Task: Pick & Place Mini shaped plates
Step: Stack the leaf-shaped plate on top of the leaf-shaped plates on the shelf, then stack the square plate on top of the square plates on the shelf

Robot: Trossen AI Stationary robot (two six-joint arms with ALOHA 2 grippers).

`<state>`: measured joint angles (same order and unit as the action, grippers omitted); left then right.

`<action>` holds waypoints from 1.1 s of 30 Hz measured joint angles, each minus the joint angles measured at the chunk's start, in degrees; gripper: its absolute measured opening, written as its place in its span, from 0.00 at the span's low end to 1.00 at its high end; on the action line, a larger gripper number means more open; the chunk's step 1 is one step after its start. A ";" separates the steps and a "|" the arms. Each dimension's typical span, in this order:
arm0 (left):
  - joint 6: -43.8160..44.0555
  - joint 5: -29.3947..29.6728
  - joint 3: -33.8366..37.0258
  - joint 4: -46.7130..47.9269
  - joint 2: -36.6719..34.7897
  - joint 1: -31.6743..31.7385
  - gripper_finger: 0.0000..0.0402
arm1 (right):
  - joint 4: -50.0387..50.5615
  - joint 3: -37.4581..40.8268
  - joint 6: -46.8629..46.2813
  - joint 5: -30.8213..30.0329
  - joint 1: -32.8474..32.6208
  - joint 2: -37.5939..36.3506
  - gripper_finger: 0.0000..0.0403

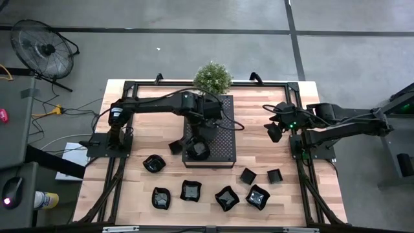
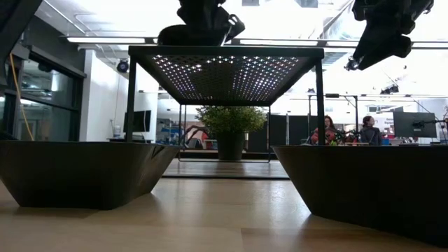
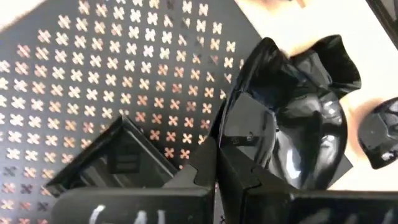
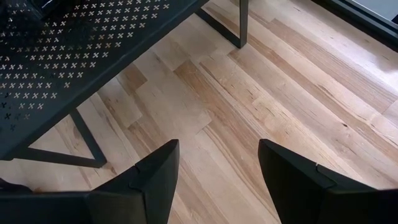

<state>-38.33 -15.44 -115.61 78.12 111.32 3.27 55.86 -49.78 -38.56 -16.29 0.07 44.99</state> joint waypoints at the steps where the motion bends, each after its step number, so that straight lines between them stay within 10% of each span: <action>1: 0.00 0.14 0.02 0.12 0.01 0.04 0.00 | 0.00 0.00 0.00 0.00 0.00 0.00 0.53; 33: -0.59 8.82 -2.68 1.52 -0.12 0.09 0.17 | 0.26 0.00 0.03 0.43 -0.02 0.00 0.53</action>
<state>-38.92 -6.62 -118.30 79.64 111.20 3.36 56.12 -49.78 -38.52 -15.86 0.05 44.99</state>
